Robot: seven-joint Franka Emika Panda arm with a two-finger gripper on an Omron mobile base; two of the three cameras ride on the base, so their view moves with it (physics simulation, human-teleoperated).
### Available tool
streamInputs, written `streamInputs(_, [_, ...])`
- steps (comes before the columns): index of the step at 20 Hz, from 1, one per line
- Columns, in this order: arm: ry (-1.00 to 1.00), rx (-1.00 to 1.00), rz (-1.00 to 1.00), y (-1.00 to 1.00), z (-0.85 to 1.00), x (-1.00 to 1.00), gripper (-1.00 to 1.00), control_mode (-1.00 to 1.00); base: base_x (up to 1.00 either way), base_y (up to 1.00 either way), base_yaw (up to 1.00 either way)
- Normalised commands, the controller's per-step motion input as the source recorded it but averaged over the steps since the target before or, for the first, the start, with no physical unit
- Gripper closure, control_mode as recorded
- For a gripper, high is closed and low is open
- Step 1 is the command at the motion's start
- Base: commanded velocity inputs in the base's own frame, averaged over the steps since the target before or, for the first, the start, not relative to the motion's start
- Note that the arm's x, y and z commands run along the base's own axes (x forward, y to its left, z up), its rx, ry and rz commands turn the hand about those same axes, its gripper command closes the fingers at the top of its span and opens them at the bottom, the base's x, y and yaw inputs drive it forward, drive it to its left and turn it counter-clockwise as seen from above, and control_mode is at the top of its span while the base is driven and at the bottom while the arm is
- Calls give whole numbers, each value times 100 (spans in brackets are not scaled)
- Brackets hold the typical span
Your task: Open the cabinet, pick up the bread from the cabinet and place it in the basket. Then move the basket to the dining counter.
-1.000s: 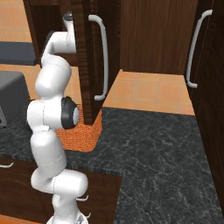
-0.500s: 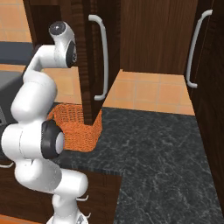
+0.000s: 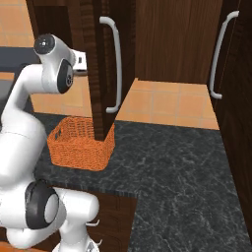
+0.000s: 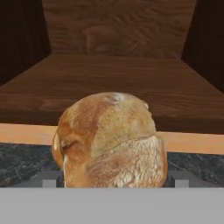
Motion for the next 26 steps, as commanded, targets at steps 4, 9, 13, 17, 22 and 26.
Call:
streamInputs(4, [0, 0, -3, 4, 31, -100, 100, -100, 0, 0, 0])
streamInputs(9, [2, 0, -5, 4, 2, -100, 100, -100, 0, 0, 0])
streamInputs(13, [4, 0, -6, 0, -17, -100, 100, -100, 0, 0, 0])
streamInputs(17, [13, 3, -7, -1, -17, -100, 100, -100, 0, 0, 0])
streamInputs(22, [12, 1, -7, 9, -54, -43, 100, -100, 0, 0, 0])
streamInputs(26, [11, 0, 0, -2, -41, 3, 100, -100, 0, 0, 0])
